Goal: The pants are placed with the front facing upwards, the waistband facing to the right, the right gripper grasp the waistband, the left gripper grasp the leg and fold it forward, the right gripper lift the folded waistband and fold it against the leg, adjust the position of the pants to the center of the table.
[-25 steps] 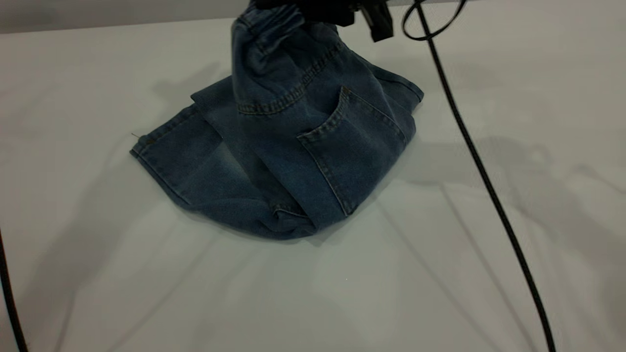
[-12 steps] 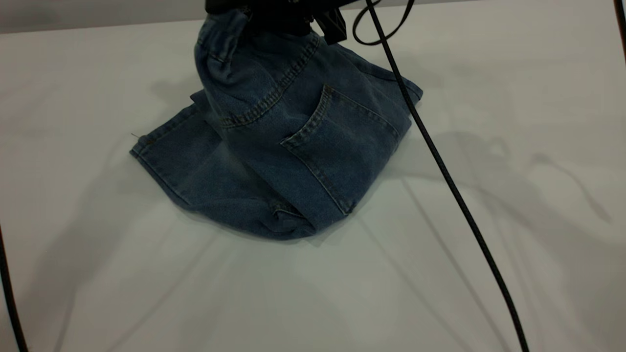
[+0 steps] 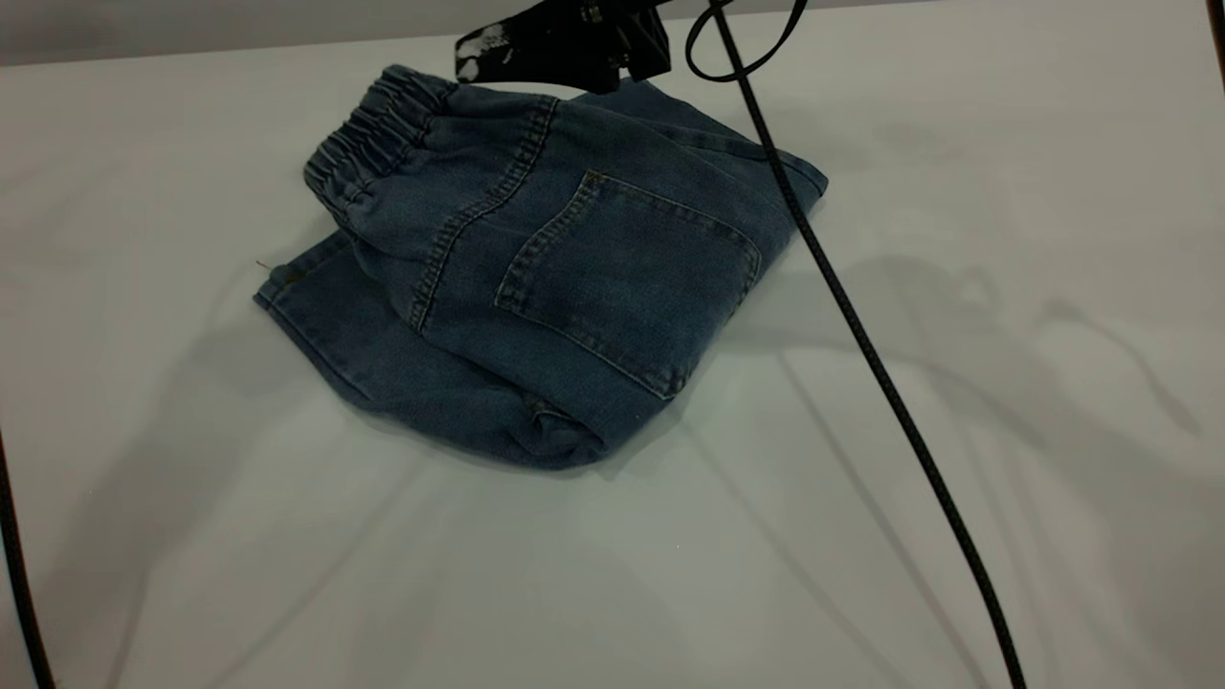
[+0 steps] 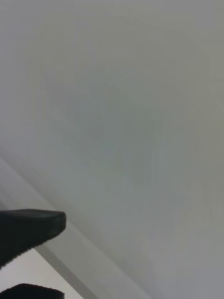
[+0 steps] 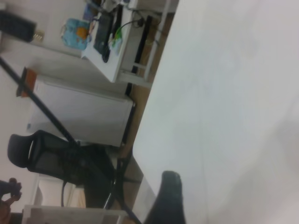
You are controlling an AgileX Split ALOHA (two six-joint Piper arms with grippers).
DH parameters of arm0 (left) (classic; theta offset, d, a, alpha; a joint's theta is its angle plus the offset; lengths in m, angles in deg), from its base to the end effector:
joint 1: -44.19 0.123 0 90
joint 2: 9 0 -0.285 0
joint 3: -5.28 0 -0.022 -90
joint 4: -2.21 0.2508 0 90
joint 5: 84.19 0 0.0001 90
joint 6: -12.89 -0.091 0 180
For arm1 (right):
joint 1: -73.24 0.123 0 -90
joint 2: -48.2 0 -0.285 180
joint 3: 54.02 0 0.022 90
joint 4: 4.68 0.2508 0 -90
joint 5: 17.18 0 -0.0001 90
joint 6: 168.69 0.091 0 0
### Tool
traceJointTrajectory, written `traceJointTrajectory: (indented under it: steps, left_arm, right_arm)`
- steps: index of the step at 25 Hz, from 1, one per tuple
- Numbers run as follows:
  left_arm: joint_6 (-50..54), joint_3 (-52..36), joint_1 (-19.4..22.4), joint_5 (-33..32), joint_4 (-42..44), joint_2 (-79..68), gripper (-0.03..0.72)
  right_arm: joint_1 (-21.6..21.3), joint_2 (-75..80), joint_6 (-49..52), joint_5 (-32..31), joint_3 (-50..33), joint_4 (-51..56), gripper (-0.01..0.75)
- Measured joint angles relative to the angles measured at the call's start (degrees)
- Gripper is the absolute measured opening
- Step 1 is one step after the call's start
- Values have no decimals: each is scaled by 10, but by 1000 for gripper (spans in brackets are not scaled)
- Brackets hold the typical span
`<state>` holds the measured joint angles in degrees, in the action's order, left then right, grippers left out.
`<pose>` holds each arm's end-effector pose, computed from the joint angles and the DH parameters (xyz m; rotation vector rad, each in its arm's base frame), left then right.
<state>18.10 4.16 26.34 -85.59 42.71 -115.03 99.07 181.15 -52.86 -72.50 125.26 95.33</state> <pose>0.3919 -0.1246 0.3155 0.8376 1.6996 0.2226 0.3614 0.2569 0.1481 -0.3190 2.2881 1.6615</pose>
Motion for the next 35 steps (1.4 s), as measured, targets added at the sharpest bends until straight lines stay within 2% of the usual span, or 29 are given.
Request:
traceJointTrajectory:
  steps: [2,8,12,15,19,22,25,30,35]
  left_arm:
    - [0,0,0,0,0,1,285]
    - [0,0,0,0,0,1,285]
    - [-5,0,0,0,3,1,285]
    - [-13,0,0,-5,35,9,285]
    - [1,1,1,-26,76,39,285]
    - [12,1,15,-49,74,60,285]
    - [61,1,30,-64,54,78,285]
    - [168,1,34,-80,62,93,285]
    - [183,1,34,-77,62,93,285]
  right_arm:
    - [2,0,16,8,0,0,584]
    - [43,-1,98,116,44,-32,585]
    - [75,-1,210,191,98,-136,585]
    - [74,-1,320,230,131,-269,585]
    - [74,1,470,213,137,-476,585]
    - [74,12,567,207,137,-624,585]
    - [77,26,635,202,137,-726,577]
    - [93,38,657,214,137,-809,543]
    - [114,39,657,200,165,-824,538]
